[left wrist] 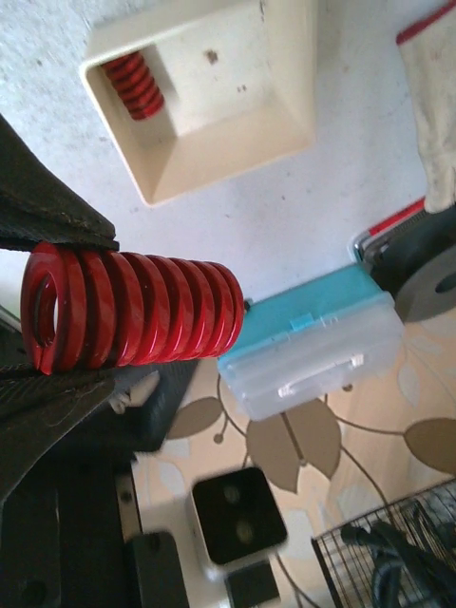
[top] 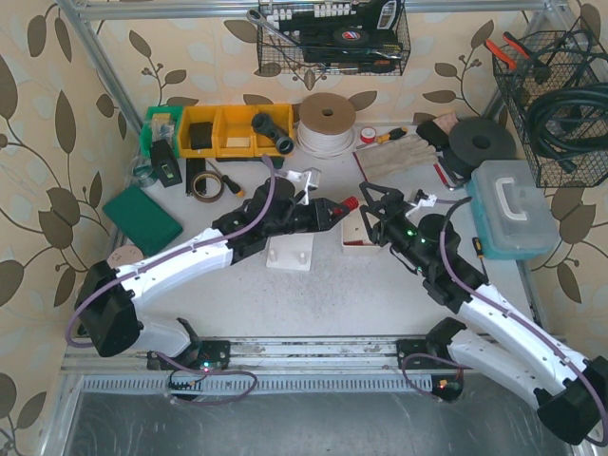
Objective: Install the large spring
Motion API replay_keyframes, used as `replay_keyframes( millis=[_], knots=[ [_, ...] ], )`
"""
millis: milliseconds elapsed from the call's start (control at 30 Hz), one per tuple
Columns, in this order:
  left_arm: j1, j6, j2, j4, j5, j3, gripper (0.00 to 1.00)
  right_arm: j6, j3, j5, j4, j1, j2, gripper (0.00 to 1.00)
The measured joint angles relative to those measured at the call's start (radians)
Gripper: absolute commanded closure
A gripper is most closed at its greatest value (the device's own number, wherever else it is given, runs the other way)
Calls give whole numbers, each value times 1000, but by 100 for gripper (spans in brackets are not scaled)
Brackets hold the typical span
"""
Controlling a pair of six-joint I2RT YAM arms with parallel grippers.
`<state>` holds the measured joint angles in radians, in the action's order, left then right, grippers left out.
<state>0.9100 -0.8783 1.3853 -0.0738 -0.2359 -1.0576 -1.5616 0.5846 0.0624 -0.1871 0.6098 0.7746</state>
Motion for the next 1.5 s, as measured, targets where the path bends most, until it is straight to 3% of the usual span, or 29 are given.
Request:
replay_keyframes(
  millis=[367, 633, 800, 967, 1167, 1500],
  knots=[
    [-2, 133, -95, 405, 66, -147, 100, 200, 16, 13, 173, 0, -60, 17],
    [-60, 202, -189, 732, 108, -224, 100, 460, 117, -36, 320, 5, 80, 21],
    [-106, 235, -192, 955, 132, -284, 100, 606, 127, -42, 353, 73, 170, 23],
    [-125, 276, -146, 1147, 156, -404, 100, 715, 126, 3, 370, 179, 209, 23],
    [-126, 320, -62, 1304, 204, -455, 100, 790, 104, 54, 336, 202, 199, 22],
    [-132, 365, 108, 1419, 212, -574, 100, 817, 61, 117, 324, 205, 195, 22]
  ],
)
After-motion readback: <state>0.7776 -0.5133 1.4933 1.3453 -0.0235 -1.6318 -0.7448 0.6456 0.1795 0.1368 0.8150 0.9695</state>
